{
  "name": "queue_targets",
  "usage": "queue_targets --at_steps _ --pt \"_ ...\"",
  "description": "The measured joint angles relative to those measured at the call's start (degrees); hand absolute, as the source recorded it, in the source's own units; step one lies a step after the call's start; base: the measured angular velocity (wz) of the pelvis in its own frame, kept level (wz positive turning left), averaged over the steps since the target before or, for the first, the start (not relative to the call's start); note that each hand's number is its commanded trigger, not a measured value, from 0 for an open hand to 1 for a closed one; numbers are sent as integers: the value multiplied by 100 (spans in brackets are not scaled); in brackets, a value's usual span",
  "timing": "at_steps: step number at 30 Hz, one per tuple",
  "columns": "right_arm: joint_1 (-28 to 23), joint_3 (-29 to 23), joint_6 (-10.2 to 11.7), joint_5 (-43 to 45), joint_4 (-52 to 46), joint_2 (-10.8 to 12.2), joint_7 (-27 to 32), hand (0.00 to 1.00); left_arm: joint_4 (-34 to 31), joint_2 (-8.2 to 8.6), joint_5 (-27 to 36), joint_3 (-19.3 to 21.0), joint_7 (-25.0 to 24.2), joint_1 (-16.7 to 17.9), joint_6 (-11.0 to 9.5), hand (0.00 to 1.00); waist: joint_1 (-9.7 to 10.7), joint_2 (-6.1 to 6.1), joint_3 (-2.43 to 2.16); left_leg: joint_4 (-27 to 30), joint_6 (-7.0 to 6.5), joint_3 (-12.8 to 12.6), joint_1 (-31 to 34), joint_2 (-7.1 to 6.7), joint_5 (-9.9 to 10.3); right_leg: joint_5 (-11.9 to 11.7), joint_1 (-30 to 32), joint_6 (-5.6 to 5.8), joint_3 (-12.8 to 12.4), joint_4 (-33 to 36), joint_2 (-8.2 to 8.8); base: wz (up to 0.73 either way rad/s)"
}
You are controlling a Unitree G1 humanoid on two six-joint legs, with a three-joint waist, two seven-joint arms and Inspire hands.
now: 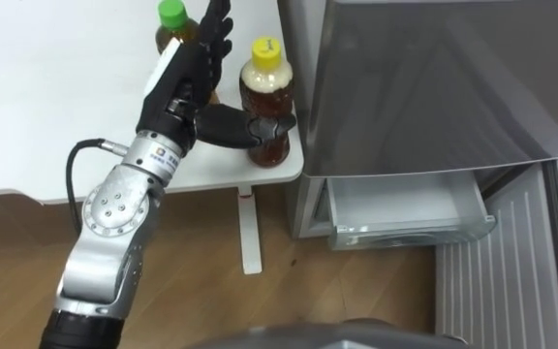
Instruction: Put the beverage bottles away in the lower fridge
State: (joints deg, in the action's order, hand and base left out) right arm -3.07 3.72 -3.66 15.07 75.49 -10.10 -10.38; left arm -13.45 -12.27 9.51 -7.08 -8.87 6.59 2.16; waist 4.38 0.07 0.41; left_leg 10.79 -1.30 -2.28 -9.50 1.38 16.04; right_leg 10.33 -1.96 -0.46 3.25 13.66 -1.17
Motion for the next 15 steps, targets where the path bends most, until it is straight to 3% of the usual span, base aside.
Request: queue_targets --at_steps 15 --pt "-5 -1 6 -123 -3 0 108 0 0 2 9 -4 -19 0 0 0 4 0 -12 1 0 -13 -10 0 0 -1 -4 0 1 7 1 0"
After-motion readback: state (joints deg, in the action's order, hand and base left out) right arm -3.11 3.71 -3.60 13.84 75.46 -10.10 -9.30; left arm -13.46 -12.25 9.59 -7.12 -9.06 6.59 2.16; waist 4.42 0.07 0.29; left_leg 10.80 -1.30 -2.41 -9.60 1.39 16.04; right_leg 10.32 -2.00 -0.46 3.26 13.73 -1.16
